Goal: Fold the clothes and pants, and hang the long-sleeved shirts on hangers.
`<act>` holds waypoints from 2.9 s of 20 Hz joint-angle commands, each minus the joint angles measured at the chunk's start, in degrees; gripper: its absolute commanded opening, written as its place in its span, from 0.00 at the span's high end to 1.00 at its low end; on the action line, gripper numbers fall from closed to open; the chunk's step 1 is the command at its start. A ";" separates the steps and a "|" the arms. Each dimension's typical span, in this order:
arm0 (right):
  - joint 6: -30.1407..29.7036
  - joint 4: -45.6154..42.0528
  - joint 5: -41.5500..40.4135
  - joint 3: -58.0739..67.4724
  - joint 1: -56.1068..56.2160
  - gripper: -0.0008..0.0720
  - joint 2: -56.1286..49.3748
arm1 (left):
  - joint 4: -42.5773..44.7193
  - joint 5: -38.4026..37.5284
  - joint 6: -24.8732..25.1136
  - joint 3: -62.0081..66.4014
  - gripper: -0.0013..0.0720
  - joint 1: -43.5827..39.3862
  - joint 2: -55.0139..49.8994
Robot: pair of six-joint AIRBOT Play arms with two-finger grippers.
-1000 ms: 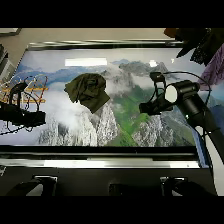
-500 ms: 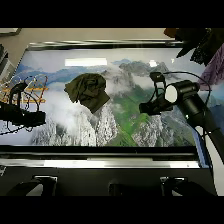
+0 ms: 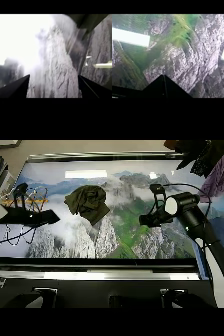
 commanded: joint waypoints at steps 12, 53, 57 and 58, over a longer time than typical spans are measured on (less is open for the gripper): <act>0.02 0.13 -1.73 0.04 0.04 0.95 0.04 | 12.44 -1.05 -11.82 51.95 0.00 -16.20 -55.32; 5.84 4.22 2.84 19.17 -5.86 0.78 1.33 | 10.97 -25.42 -15.37 45.88 0.26 -26.05 -26.43; -0.59 7.21 5.42 17.55 -21.64 0.64 0.28 | 10.97 -27.30 -15.37 45.81 0.26 -21.35 -25.92; -3.89 12.24 6.23 14.78 -25.75 0.64 -0.13 | 10.99 -27.39 -15.34 45.79 0.26 -20.63 -25.92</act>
